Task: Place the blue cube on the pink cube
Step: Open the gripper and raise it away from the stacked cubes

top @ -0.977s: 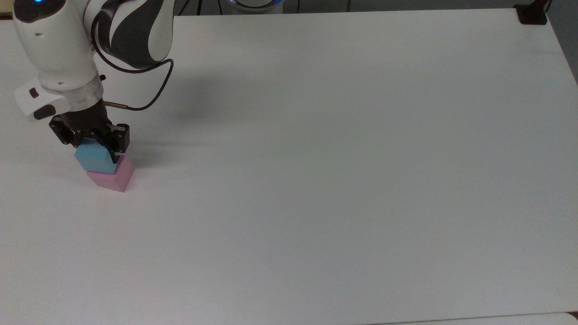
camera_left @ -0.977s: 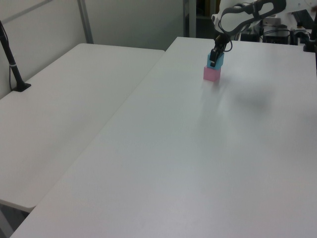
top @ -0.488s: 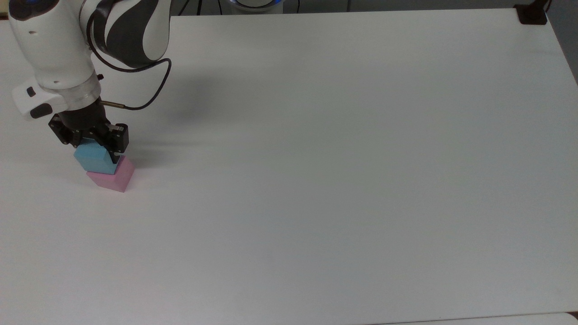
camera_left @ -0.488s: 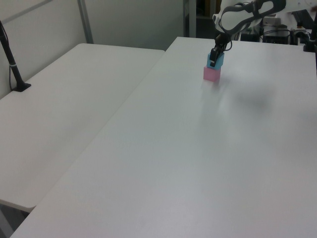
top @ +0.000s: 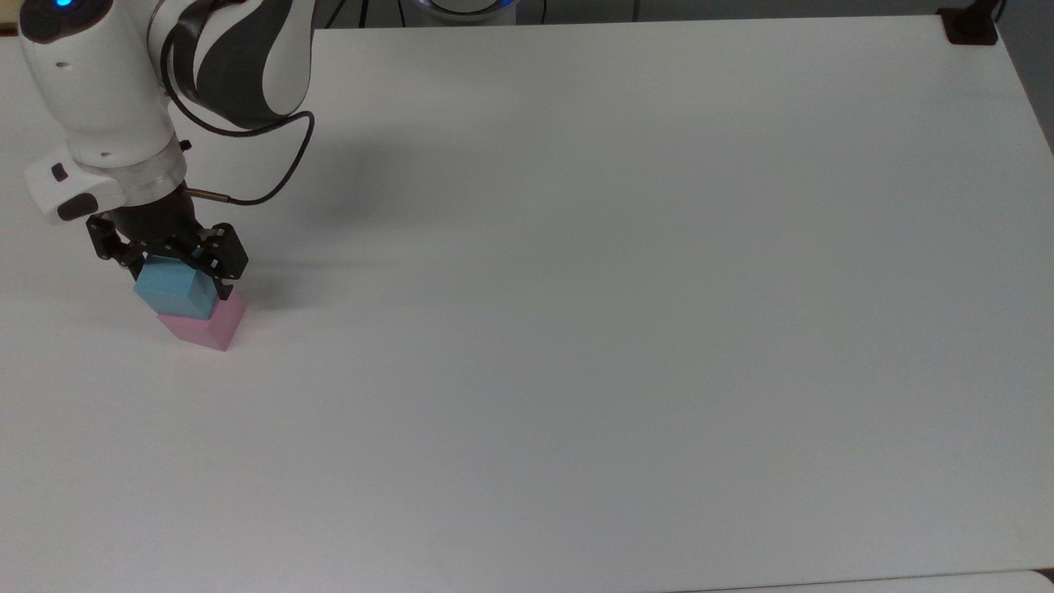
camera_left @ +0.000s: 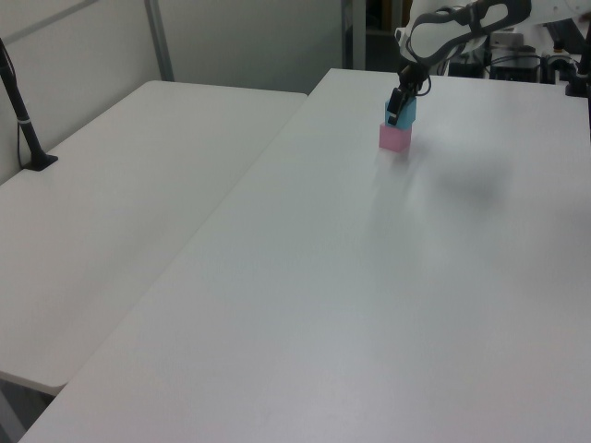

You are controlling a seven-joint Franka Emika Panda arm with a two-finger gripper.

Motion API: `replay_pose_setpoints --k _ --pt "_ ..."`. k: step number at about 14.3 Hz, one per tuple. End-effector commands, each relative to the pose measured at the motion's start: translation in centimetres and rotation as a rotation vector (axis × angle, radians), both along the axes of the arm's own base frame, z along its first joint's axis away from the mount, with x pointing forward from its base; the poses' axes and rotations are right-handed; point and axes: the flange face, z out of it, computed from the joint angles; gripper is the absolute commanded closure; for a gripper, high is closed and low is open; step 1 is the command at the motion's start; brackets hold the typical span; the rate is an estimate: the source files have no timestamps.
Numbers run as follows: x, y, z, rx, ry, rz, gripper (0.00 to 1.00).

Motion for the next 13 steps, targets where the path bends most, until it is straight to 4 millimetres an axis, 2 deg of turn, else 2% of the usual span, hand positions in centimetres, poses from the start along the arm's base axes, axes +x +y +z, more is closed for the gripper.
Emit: replay_pose_setpoints --k 1,2,5,6,8,13 --pt "-1.0 0.5 6.3 0.004 -0.084 0.008 0.0" --pt "-1.8 1.2 8.7 0.021 -0.06 0.022 0.0" --pt "-4.3 3.4 13.3 0.048 0.024 0.066 0.0" --pt "-5.3 4.6 14.7 0.043 0.066 0.084 0.0" --pt "-8.3 8.4 18.5 0.024 0.174 0.029 0.0" --pt "-12.8 15.6 23.4 0.042 0.247 0.098 0.0"
